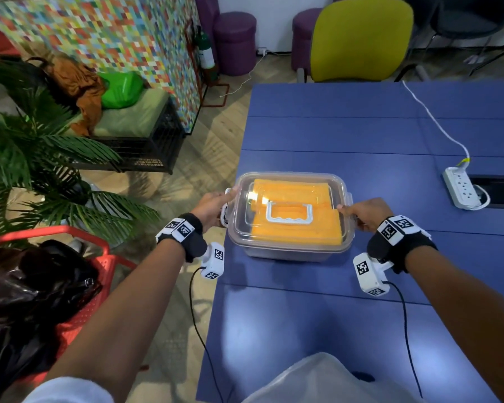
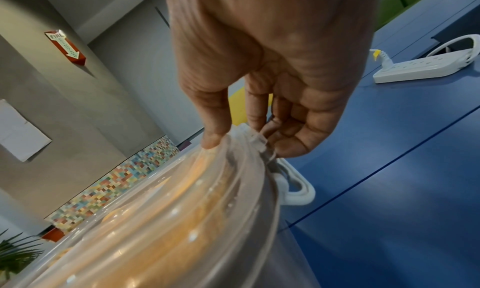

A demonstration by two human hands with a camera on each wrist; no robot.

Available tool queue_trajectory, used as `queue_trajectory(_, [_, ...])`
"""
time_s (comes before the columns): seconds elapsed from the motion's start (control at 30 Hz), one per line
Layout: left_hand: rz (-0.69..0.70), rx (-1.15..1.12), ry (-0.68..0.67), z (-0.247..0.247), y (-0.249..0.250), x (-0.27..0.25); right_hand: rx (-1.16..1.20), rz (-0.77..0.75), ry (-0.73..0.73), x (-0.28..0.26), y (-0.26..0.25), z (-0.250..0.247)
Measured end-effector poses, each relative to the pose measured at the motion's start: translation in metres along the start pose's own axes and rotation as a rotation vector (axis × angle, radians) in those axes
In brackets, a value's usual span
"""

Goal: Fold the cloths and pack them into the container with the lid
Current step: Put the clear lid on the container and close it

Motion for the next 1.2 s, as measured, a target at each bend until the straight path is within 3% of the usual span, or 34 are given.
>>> queue_trajectory(0.23, [-0.013,0.046,-0.006,0.005,0.002,-0.001,0.159,-0.009,-0.108,-0.007,0.005,0.003])
queue_trajectory(0.47, [-0.021,0.162,-0.048,0.005,0.004,0.003,-0.310,-0.141,0.074,-0.022,-0.011,0.016])
queue_trajectory(0.7, [-0.027,0.228,0.129,0.009,0.002,0.006,0.049,-0.023,-0.051,-0.003,0.004,0.005])
queue_trajectory(0.83, [-0.001,0.316,0.277,0.017,0.000,0.002,0.014,-0.010,-0.069,-0.003,0.004,0.003])
queue_trajectory(0.97, [-0.038,0.596,0.402,0.031,0.007,-0.012,-0.043,-0.009,-0.076,-0.006,-0.002,0.004])
queue_trajectory(1.13, [-0.072,0.735,0.446,0.043,0.004,-0.019,-0.088,-0.034,-0.103,-0.013,-0.002,0.001])
queue_trajectory(1.2, [-0.081,0.777,0.451,0.049,0.000,-0.020,0.002,0.004,-0.135,-0.019,0.009,0.001])
Point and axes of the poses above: each hand's wrist, its own x-axis towards the middle knuckle, its own z-axis out of the palm, y = z × x, the point moved 4 cm from there along x, towards the middle knuckle, and after that the axes turned 14 degrees about -y, right-handed, at the moved point
